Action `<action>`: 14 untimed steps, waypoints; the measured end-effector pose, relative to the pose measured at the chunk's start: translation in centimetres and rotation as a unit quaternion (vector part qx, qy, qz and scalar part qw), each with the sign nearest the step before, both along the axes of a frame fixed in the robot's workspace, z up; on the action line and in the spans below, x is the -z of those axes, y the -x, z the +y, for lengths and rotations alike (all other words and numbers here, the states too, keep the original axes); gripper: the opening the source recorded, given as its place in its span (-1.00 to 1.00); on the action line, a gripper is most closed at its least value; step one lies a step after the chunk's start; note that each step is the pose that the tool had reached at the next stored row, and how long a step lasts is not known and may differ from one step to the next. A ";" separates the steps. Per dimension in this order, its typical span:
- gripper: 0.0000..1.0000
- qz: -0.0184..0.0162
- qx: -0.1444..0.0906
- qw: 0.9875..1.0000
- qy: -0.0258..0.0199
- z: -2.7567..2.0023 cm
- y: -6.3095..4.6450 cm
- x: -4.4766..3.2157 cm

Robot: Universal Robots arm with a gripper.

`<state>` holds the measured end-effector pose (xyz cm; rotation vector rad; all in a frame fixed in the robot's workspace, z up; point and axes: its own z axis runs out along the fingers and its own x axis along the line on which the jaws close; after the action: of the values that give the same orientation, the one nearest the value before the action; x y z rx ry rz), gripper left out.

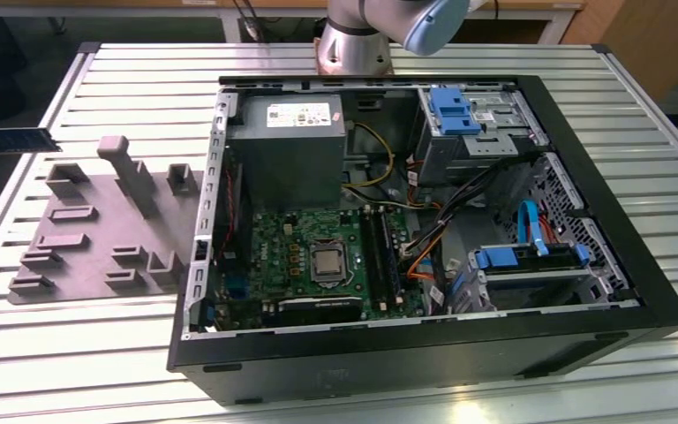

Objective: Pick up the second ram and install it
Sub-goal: 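Pick up the second ram and move it above second insertion slot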

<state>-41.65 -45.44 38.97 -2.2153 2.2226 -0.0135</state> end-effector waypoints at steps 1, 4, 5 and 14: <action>-0.72 0.000 0.000 1.000 0.000 0.00 0.0 0.00; -0.72 0.000 0.000 1.000 0.000 0.00 0.0 -0.02; -0.72 0.000 0.000 1.000 0.000 0.00 0.0 -0.02; -0.72 0.000 0.000 1.000 0.000 0.01 -0.4 -0.02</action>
<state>-41.25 -45.44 38.99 -2.2153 2.2226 -0.0140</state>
